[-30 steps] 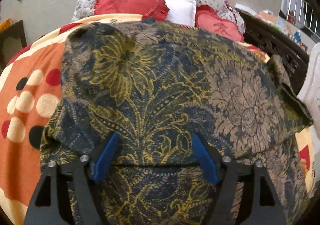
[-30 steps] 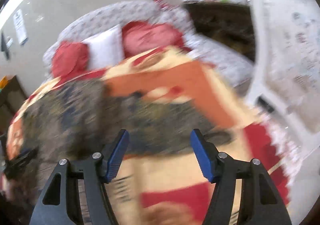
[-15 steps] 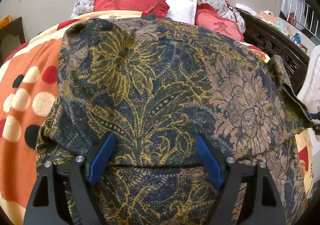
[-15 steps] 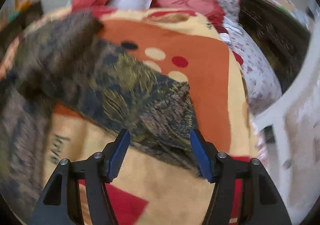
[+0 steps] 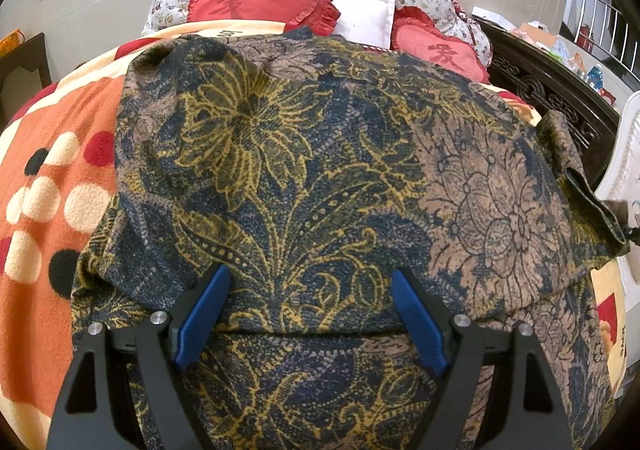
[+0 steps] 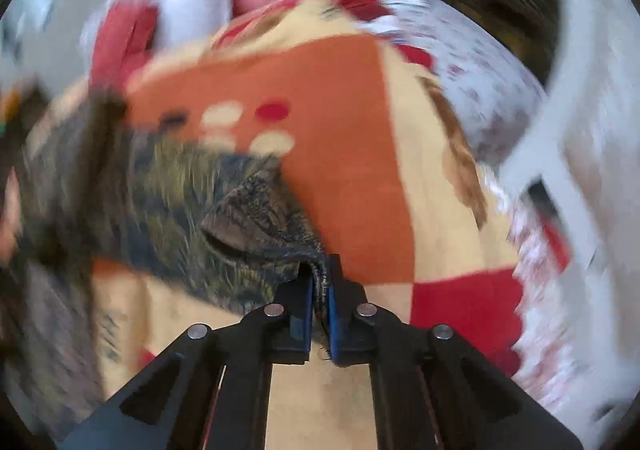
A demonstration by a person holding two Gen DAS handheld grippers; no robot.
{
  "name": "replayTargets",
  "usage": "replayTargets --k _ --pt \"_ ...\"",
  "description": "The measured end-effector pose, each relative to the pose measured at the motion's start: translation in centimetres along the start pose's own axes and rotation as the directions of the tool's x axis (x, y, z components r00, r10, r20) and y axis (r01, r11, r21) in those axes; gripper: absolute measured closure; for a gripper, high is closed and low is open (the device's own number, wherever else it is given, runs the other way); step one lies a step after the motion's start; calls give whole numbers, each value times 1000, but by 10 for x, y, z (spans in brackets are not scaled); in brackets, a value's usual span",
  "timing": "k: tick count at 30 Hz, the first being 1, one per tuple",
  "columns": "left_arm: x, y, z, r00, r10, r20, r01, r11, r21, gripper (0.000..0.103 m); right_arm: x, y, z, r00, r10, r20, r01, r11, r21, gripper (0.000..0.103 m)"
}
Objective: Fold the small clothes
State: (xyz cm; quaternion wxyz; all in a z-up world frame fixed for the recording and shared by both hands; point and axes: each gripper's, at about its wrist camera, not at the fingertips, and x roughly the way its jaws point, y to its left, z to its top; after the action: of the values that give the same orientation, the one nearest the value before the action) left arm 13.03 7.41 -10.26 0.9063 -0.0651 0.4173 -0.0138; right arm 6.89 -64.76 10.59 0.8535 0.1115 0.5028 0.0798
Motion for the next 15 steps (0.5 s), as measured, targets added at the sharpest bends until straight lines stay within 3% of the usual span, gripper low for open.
replayTargets --k 4,9,12,15 --pt "0 0 0 1000 0 0 0 1000 0 17 -34 -29 2 991 34 131 -60 978 201 92" --pt "0 0 0 1000 -1 0 1 1000 -1 17 -90 -63 10 961 -146 237 51 929 367 93" --pt "0 0 0 1000 0 0 0 1000 0 17 -111 -62 16 958 -163 237 77 939 336 93" --pt "0 0 0 1000 3 -1 -3 1000 2 17 -130 -33 21 953 -118 279 43 964 262 93"
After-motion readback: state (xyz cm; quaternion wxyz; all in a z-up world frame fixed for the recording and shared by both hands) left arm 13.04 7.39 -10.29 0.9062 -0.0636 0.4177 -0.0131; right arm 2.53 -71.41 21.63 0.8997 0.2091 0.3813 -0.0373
